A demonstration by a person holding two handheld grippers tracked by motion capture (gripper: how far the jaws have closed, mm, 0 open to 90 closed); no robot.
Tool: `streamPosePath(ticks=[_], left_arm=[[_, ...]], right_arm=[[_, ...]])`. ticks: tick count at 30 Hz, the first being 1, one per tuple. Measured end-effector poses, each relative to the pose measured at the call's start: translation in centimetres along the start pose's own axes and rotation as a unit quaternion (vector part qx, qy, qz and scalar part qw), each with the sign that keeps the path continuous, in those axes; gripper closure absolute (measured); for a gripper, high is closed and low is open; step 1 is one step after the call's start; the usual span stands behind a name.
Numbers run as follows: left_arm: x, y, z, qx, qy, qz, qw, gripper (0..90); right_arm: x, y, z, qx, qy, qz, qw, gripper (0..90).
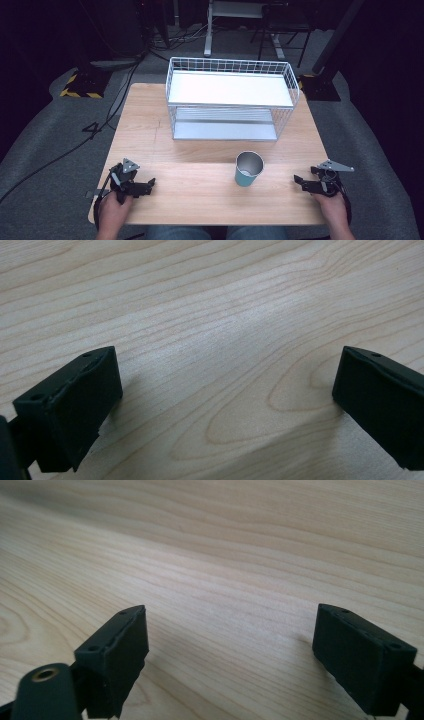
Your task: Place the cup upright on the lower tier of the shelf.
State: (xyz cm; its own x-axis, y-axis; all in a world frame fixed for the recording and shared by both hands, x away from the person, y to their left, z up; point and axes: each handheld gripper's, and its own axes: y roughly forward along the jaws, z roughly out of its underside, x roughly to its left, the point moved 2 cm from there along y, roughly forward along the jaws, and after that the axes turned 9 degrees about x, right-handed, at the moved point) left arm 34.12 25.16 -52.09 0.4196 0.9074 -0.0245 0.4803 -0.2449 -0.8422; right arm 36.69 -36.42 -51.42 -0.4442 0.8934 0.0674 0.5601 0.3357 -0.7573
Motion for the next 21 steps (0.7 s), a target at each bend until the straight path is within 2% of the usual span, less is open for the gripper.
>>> streamPosePath(ticks=[4,6,10,11,14,17,20,21], left_arm=[[0.0,0.0,0.0,0.000,0.002,0.000,1.0000,0.0],[0.0,0.0,-0.1,-0.001,0.000,-0.001,1.0000,0.0],[0.0,0.1,-0.1,-0.002,0.001,0.001,1.0000,0.0],[0.0,0.1,-0.1,-0.002,0.001,0.001,1.0000,0.0],[0.0,0.1,-0.1,-0.001,0.001,0.001,1.0000,0.0],[-0.1,0.1,-0.2,-0.001,0.001,0.002,1.0000,0.0],[-0.1,0.1,-0.2,0.000,0.002,0.001,1.0000,0.0],[-0.1,0.1,-0.2,0.000,0.002,0.001,1.0000,0.0]], right_arm=[[0.3,-0.8,-0.3,-0.023,-0.003,-0.016,0.9996,11.7],[0.6,-1.2,-0.4,-0.033,-0.013,-0.021,0.9992,11.6],[1.2,-1.5,-0.5,-0.044,-0.022,-0.031,0.9983,9.0],[1.4,-1.6,-0.6,-0.048,-0.022,-0.035,0.9980,8.6],[2.6,-1.9,-0.8,-0.064,-0.043,-0.047,0.9959,7.0],[3.3,-2.0,-0.9,-0.068,-0.050,-0.050,0.9952,4.9],[4.8,-2.2,-1.0,-0.070,-0.067,-0.057,0.9937,4.9],[4.8,-2.2,-1.0,-0.070,-0.067,-0.057,0.9937,4.9]])
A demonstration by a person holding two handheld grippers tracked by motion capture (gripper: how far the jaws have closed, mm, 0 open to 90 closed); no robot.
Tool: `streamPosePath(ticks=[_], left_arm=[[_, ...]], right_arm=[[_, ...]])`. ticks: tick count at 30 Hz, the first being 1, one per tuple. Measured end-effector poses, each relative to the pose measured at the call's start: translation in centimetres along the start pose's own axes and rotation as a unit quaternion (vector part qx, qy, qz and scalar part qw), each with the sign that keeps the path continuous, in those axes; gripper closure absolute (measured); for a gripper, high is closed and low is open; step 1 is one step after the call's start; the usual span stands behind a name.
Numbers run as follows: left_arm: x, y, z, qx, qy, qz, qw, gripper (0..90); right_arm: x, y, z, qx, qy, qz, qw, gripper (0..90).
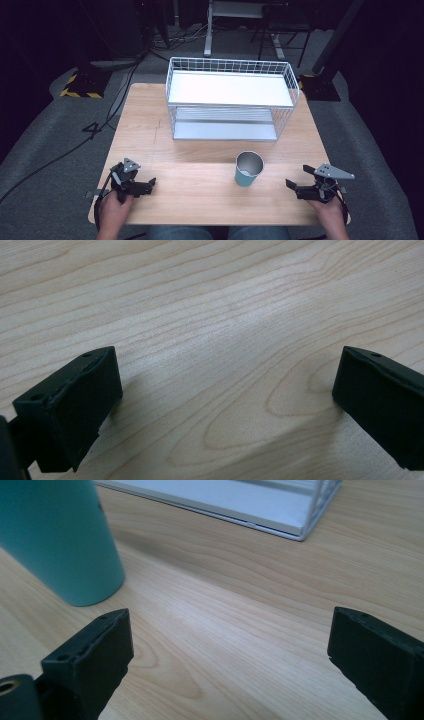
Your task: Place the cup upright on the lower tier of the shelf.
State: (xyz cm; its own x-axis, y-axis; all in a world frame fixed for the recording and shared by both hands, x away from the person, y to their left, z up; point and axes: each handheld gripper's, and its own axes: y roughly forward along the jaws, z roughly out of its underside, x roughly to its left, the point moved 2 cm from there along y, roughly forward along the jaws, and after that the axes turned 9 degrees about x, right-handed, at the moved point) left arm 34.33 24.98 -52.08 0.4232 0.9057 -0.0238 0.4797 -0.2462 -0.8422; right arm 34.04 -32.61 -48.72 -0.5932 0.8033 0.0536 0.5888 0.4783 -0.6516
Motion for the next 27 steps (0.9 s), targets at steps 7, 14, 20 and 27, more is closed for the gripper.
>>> streamPosePath(ticks=[7,14,20,27], left_arm=[[0.0,0.1,-0.1,-0.001,0.000,0.001,1.0000,0.0],[-0.1,0.1,-0.1,0.000,-0.001,0.000,1.0000,0.0],[-0.1,0.1,-0.1,0.000,0.000,0.000,1.0000,0.0],[-0.1,0.1,-0.1,0.000,-0.001,0.000,1.0000,0.0]], right_arm=[[2.4,0.0,-0.7,-0.007,-0.012,-0.016,0.9998,4.9],[4.8,0.6,-1.3,-0.001,-0.020,-0.036,0.9991,4.9],[6.8,1.8,-1.8,0.006,-0.031,-0.052,0.9981,4.9],[8.7,3.7,-2.7,0.010,-0.034,-0.055,0.9979,4.9]])
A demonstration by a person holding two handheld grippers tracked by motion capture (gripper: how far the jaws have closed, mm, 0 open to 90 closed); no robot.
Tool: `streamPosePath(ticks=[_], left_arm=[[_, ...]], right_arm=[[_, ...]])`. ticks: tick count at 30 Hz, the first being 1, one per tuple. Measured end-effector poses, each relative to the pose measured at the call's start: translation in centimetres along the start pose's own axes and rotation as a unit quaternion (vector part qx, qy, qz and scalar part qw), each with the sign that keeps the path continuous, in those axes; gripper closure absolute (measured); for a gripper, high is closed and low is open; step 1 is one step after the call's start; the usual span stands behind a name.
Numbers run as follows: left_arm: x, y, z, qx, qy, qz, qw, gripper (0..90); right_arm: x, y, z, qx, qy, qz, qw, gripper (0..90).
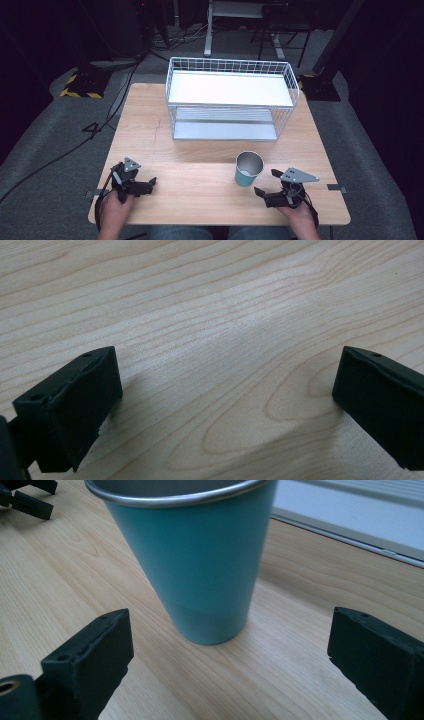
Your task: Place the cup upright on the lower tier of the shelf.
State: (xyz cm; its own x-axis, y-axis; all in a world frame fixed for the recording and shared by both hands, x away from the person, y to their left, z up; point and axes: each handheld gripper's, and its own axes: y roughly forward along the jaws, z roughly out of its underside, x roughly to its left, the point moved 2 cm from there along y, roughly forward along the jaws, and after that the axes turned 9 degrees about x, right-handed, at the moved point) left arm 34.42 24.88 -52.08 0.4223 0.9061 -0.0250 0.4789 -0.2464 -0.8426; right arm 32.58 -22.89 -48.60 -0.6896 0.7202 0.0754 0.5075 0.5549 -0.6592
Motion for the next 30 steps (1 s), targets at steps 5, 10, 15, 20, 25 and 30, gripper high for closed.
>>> streamPosePath(ticks=[5,10,15,20,25,30], left_arm=[[0.0,0.0,0.0,-0.001,0.000,0.000,1.0000,0.0],[0.0,0.0,0.0,0.000,0.000,0.000,1.0000,0.0],[0.0,0.0,0.0,0.000,0.000,0.000,1.0000,0.0],[0.0,0.0,0.0,0.000,0.000,0.000,1.0000,0.0],[0.0,0.0,0.0,0.000,0.000,0.000,1.0000,0.0],[0.0,0.0,0.0,0.000,0.000,0.000,1.0000,0.0]], right_arm=[[0.8,1.4,-0.3,0.015,-0.004,0.003,0.9999,4.9],[1.4,3.1,-0.9,0.017,-0.007,0.005,0.9998,4.9],[1.6,4.2,-1.1,0.007,0.012,0.017,0.9998,5.8],[1.7,5.2,-1.2,0.005,0.021,0.027,0.9994,14.3],[1.7,5.6,-1.3,0.002,0.022,0.032,0.9992,15.0],[1.9,5.9,-1.5,0.018,0.010,0.039,0.9990,20.5]])
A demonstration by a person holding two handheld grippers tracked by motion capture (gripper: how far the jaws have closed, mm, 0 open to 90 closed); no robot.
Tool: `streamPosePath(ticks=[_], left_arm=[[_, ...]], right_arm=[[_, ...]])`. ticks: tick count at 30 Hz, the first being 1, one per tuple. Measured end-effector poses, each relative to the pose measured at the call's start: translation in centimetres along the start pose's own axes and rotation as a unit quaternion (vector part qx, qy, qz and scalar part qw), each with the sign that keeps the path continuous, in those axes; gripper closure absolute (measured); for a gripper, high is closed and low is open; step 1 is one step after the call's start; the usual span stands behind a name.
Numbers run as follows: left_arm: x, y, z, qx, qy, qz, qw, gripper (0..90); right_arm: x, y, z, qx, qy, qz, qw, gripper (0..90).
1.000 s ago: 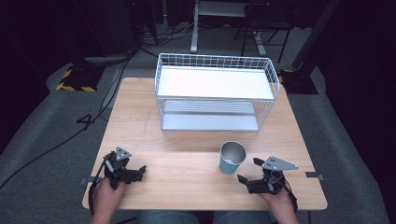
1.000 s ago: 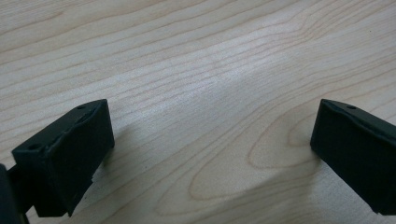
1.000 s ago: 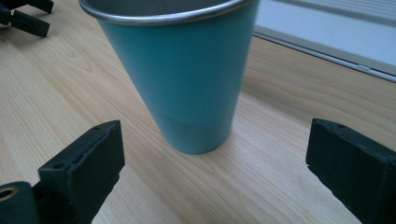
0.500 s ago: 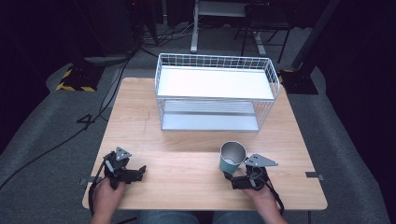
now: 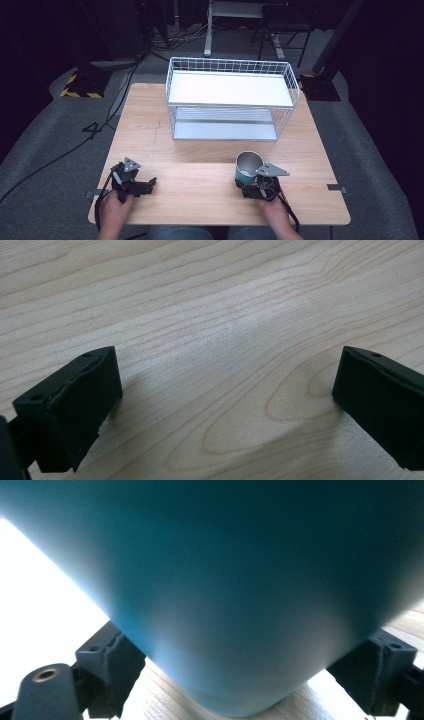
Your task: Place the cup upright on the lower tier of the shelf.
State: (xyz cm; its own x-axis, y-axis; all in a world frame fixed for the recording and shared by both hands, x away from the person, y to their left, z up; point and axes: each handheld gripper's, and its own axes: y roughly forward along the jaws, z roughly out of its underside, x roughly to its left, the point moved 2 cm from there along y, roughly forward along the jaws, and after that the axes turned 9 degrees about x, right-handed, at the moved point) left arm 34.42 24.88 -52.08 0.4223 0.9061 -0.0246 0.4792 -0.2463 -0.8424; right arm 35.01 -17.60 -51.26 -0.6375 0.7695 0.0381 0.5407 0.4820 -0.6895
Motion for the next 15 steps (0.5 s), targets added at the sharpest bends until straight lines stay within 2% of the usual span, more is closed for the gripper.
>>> streamPosePath(ticks=[3,8,15], left_arm=[[0.01,0.00,0.00,0.000,0.000,0.000,1.0000,0.0],[0.00,0.00,0.00,0.000,0.000,0.000,1.0000,0.0],[0.00,0.00,0.00,0.000,0.000,0.000,1.0000,0.0]], right_arm=[[0.10,0.06,-0.01,0.001,-0.007,0.008,0.9999,24.8],[-0.01,0.06,-0.02,0.002,-0.009,0.000,1.0000,25.3],[-0.05,0.04,-0.01,0.002,-0.006,0.001,1.0000,25.4]])
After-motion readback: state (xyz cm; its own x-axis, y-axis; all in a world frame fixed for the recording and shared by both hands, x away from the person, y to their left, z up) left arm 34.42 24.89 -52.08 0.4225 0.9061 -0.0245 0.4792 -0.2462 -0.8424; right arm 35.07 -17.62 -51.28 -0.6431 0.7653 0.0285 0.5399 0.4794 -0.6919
